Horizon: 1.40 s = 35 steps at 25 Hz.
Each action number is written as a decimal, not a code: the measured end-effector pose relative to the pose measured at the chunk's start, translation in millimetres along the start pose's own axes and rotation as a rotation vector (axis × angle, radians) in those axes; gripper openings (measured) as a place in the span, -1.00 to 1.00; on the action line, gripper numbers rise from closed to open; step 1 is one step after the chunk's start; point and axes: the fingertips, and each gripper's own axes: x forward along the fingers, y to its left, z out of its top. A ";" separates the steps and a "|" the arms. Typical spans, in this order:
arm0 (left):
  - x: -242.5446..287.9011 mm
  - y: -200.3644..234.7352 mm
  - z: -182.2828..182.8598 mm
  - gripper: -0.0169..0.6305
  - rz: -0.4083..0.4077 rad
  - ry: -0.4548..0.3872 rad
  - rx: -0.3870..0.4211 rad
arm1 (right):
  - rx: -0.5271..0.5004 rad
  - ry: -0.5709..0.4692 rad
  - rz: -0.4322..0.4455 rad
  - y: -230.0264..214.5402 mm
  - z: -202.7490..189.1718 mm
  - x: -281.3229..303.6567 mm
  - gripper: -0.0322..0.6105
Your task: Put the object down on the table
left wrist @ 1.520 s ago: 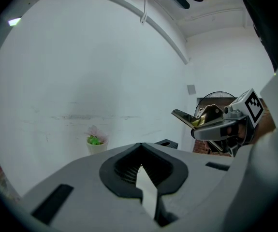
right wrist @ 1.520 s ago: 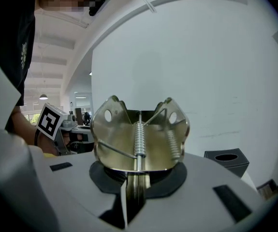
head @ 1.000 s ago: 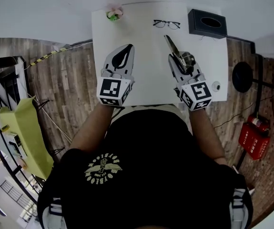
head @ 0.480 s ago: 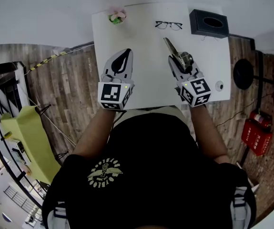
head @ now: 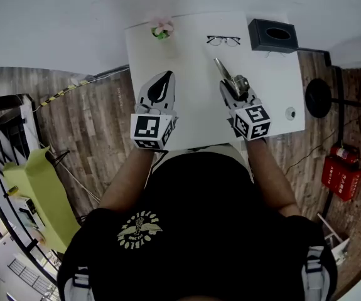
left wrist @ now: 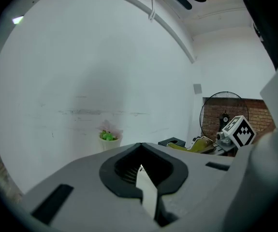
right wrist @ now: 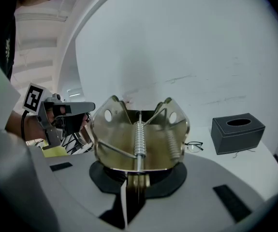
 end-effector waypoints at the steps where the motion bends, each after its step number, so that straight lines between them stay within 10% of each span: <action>1: 0.1 0.0 0.8 -0.93 -0.003 -0.002 0.000 | 0.001 0.004 -0.004 -0.6 -0.8 0.5 -0.72; 35: 12.7 -16.8 -20.6 -0.93 -0.048 -0.005 0.020 | 0.043 0.160 -0.006 -15.9 -88.0 26.1 -0.72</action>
